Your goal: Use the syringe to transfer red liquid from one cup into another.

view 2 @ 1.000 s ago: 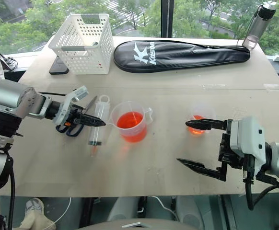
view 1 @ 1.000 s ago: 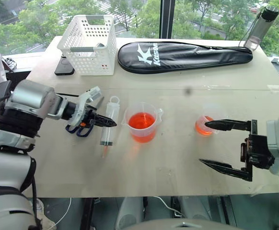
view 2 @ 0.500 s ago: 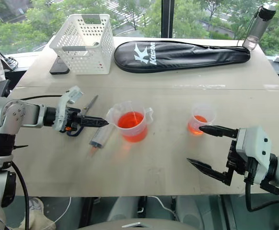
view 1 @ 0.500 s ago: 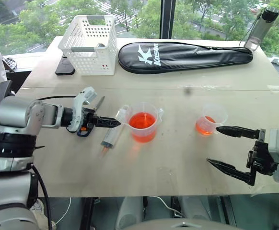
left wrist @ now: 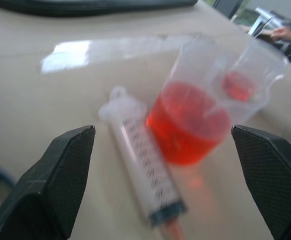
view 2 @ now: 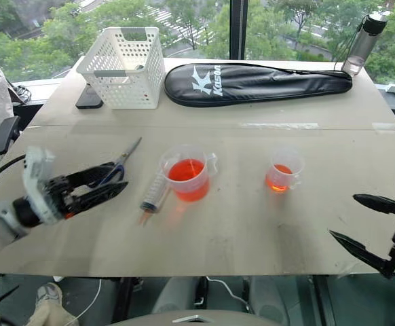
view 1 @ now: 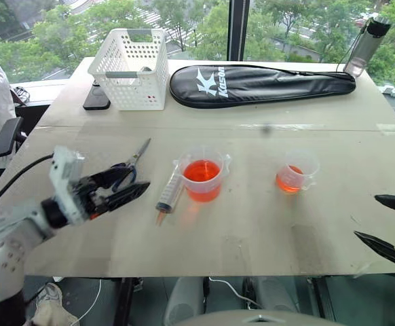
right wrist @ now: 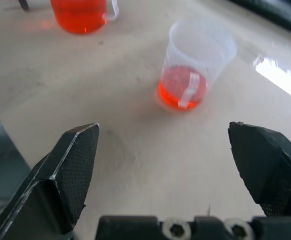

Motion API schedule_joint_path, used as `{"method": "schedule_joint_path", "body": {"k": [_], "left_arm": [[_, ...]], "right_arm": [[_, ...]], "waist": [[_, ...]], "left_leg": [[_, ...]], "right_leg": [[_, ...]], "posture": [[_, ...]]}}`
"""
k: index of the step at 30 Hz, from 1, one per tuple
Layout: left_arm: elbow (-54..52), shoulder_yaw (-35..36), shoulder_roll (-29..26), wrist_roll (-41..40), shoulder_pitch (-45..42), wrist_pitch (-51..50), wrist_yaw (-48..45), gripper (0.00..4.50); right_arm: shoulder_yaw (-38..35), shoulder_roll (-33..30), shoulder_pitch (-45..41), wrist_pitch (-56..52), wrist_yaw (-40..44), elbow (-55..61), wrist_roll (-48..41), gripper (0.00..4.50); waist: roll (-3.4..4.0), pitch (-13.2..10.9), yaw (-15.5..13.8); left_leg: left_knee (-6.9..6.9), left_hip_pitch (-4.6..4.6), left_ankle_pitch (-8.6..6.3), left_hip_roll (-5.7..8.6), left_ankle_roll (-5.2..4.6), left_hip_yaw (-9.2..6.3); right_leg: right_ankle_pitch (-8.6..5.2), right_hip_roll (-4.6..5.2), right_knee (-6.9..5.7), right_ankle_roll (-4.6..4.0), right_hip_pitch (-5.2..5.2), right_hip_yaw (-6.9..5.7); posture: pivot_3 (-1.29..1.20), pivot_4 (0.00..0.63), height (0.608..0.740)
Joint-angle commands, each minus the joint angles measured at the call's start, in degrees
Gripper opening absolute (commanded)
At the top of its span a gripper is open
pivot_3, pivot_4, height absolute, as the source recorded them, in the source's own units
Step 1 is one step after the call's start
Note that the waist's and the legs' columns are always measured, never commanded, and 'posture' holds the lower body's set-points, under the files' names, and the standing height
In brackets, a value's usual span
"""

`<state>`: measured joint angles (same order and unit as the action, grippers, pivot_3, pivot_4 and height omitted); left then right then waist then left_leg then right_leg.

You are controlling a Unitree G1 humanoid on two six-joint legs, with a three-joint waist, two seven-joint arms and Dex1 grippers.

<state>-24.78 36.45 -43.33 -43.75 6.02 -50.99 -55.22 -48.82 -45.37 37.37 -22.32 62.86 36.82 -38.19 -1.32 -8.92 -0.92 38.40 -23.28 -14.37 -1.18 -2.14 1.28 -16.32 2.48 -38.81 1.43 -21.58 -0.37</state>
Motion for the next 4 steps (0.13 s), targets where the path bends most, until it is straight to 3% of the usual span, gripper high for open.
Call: {"method": "schedule_joint_path", "body": {"k": [1, 4], "left_arm": [[0.74, 3.29, -1.61, 2.95, 7.62, 7.39, -5.34, 4.44], [2.56, 3.17, -1.98, 4.67, 11.71, 11.93, -7.65, 4.44]], "right_arm": [[-4.01, 0.55, 1.83, 2.11, 2.41, -1.71, 1.1, 4.5], [-4.05, 0.62, 2.67, 3.02, 3.33, -2.95, 2.23, 4.5]], "waist": [[0.19, 0.11, 0.06], [0.19, 0.14, 0.07]], "left_leg": [[-0.03, 0.01, -0.01, 0.0, 0.0, 0.05], [-0.08, 0.02, -0.02, 0.01, 0.0, 0.1]], "right_leg": [[0.0, 0.06, 0.03, 0.0, 0.0, 0.02], [-0.02, 0.12, 0.12, -0.02, -0.01, 0.04]], "posture": [[0.0, 0.15, 0.724], [0.0, 0.15, 0.724]]}}
